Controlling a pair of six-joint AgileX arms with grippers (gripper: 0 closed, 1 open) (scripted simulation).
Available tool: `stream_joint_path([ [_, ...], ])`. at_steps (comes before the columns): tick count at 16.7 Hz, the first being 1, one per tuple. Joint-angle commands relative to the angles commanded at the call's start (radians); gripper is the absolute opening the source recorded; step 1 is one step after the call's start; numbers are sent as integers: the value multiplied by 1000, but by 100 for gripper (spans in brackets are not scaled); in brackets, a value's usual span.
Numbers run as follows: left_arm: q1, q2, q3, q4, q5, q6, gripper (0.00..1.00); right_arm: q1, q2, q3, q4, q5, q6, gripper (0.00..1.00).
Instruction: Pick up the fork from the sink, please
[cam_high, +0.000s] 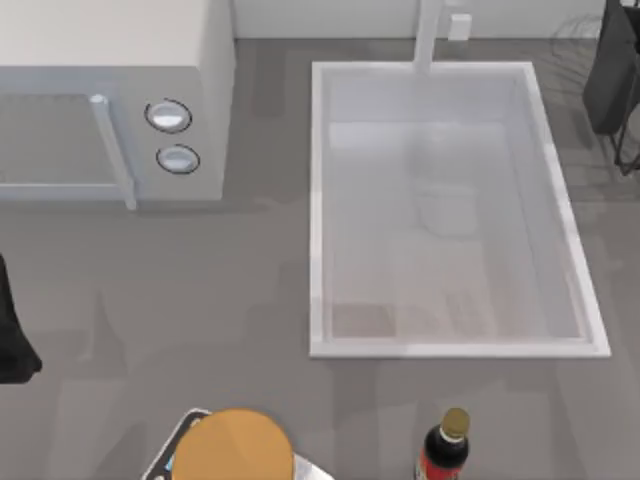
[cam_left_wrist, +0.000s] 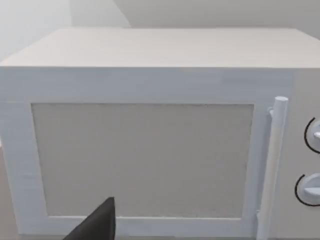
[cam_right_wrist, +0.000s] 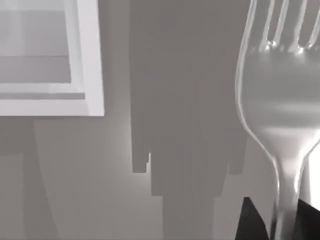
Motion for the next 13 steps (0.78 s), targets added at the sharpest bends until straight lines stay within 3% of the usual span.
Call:
stream_joint_path([
  [7, 0, 0, 0, 0, 0, 0, 100, 2, 6, -39, 38, 1, -1, 0],
  [13, 0, 0, 0, 0, 0, 0, 100, 2, 52, -270, 338, 0, 2, 0],
])
